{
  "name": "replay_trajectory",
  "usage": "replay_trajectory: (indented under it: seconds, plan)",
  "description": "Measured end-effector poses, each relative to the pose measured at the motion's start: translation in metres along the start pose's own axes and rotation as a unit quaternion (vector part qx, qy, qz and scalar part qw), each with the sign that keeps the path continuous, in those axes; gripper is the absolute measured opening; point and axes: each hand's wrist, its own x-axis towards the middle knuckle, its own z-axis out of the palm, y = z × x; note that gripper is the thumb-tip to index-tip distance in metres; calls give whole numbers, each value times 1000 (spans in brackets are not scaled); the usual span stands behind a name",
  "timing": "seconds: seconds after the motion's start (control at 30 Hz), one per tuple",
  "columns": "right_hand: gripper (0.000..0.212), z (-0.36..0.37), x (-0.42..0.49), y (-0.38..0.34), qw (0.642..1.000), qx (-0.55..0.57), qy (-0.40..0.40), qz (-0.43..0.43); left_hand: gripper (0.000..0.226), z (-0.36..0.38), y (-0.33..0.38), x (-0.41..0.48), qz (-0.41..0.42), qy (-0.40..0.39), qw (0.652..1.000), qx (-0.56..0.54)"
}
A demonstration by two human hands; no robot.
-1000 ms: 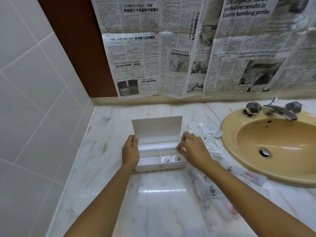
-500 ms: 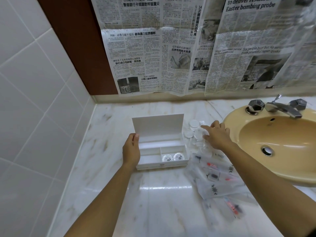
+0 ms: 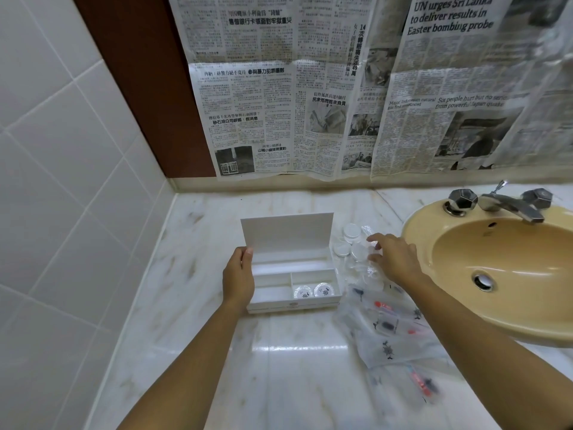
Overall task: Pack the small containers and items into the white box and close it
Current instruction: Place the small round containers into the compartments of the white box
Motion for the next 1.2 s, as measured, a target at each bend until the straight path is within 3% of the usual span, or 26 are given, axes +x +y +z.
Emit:
replay_trajectory:
  seconds: [0.07, 0.23, 0.4, 0.5, 0.63, 0.77, 0.93, 1.07, 1.2]
  plan:
    - [41, 2, 0, 2, 999, -41, -9, 12, 29, 0, 0, 0, 0, -1, 1000, 0]
    - [39, 1, -1, 1, 998, -48, -20, 28, 30, -1, 2, -1, 1, -3, 1000, 3]
    - [12, -9, -2, -7, 999, 11, 50, 10, 30, -1, 3, -2, -1, 0, 1000, 7]
    - [11, -23, -4, -15, 993, 46, 107, 15, 29, -1, 3, -2, 4, 2, 1000, -1]
    - [8, -48, -12, -32, 967, 211, 142, 21, 29, -1, 1, -1, 2, 1, 1000, -7]
    - [5, -60, -32, -61, 940, 333, 63, -35, 29, 0, -1, -1, 1, -1, 1000, -14]
    - [7, -24, -51, -85, 974, 203, -22, -99, 29, -1, 1, -1, 1, 0, 1000, 3]
    - [11, 1, -60, -100, 993, 37, -21, -110, 28, -1, 2, -1, -3, -1, 1000, 4]
    - [13, 11, -63, -103, 992, -60, 7, -108, 29, -1, 2, -1, -5, -2, 1000, 1]
